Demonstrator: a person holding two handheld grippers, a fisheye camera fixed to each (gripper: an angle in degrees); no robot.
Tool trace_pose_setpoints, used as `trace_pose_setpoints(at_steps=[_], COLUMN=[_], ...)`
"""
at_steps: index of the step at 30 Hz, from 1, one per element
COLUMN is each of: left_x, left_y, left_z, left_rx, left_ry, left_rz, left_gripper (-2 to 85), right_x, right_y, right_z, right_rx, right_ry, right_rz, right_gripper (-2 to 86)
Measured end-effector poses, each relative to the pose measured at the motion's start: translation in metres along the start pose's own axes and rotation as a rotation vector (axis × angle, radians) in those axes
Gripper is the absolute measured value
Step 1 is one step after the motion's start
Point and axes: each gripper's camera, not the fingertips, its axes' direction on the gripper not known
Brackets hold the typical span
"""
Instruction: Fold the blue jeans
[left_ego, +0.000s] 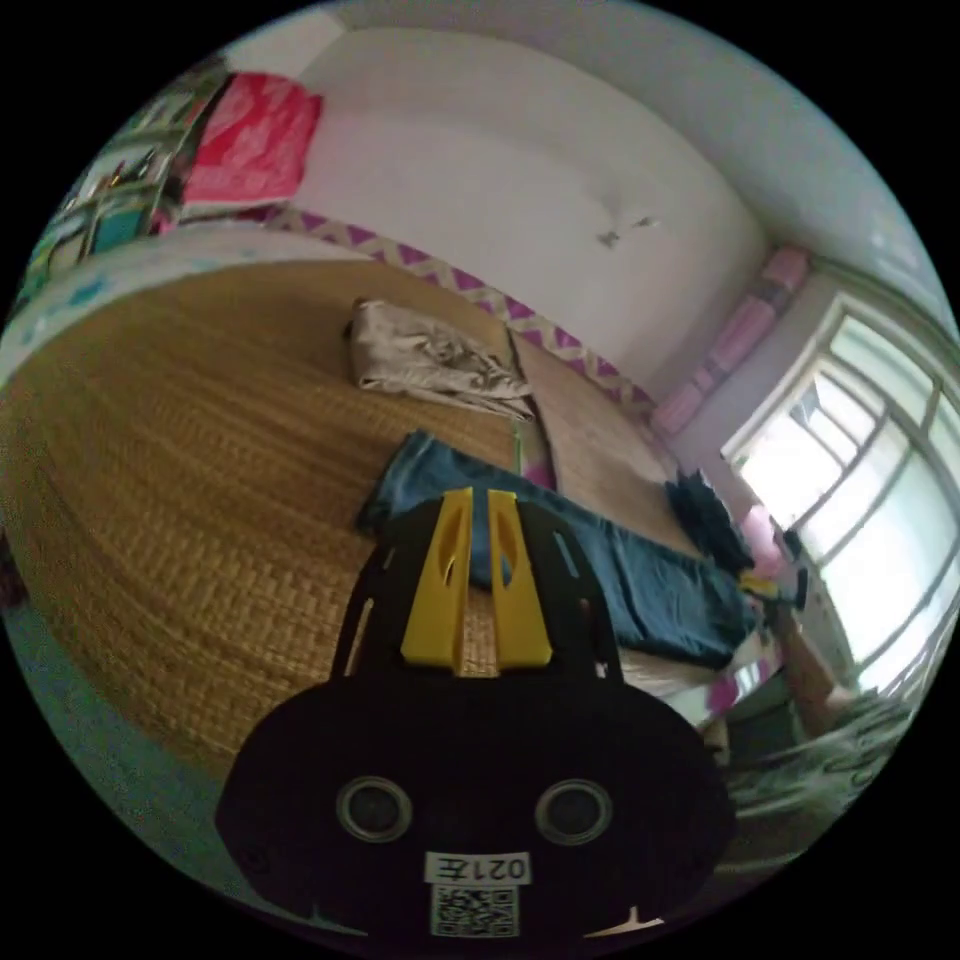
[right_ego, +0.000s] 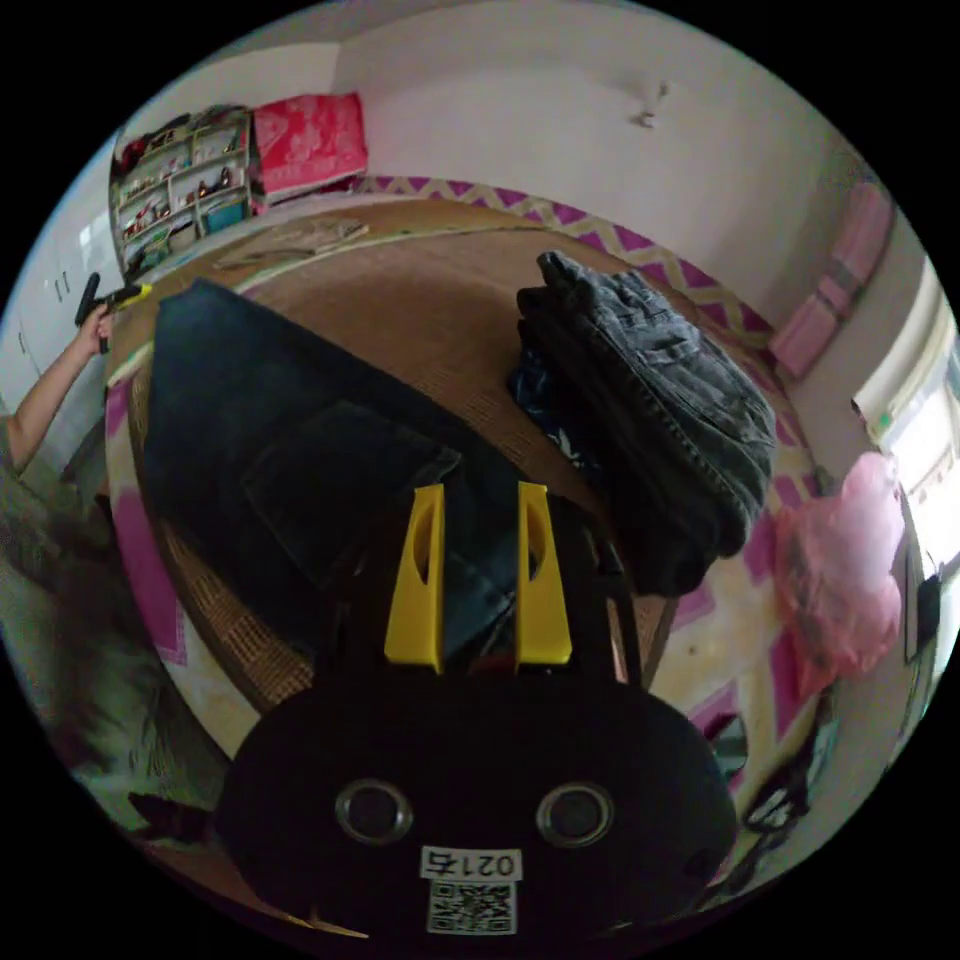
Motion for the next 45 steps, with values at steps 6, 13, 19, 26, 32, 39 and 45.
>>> trace_pose_setpoints(at_steps=[6,13,19,26,32,39,45], left_x=[0.070,0.093,0.106,0.113,0.107,0.072,0.031], left_y=[-0.025,-0.041,-0.033,-0.010,0.028,0.145,0.229], left_z=[0.067,0.135,0.168,0.121,-0.027,-0.153,-0.117], left_rx=[-0.198,-0.366,-0.508,-0.337,-0.026,-0.053,-0.194], left_ry=[0.100,0.063,0.004,-0.061,0.143,0.346,0.258], left_rz=[0.380,0.540,0.715,0.797,0.768,0.770,0.541], left_gripper=[10.7,12.5,11.6,-0.7,-0.9,-1.0,-1.0], right_x=[0.042,0.054,0.055,0.049,0.017,-0.068,-0.093], right_y=[-0.064,-0.088,-0.076,-0.064,-0.008,0.138,0.213], right_z=[0.040,0.064,0.035,-0.002,-0.113,-0.188,-0.114], right_rx=[-0.148,-0.253,-0.130,-0.045,0.213,0.230,0.086], right_ry=[-0.219,-0.326,-0.325,-0.303,-0.300,-0.394,-0.479], right_rz=[-0.081,-0.152,-0.165,-0.148,-0.186,-0.313,-0.125], right_gripper=[12.3,4.9,-0.4,-0.8,-0.9,-1.0,-0.9])
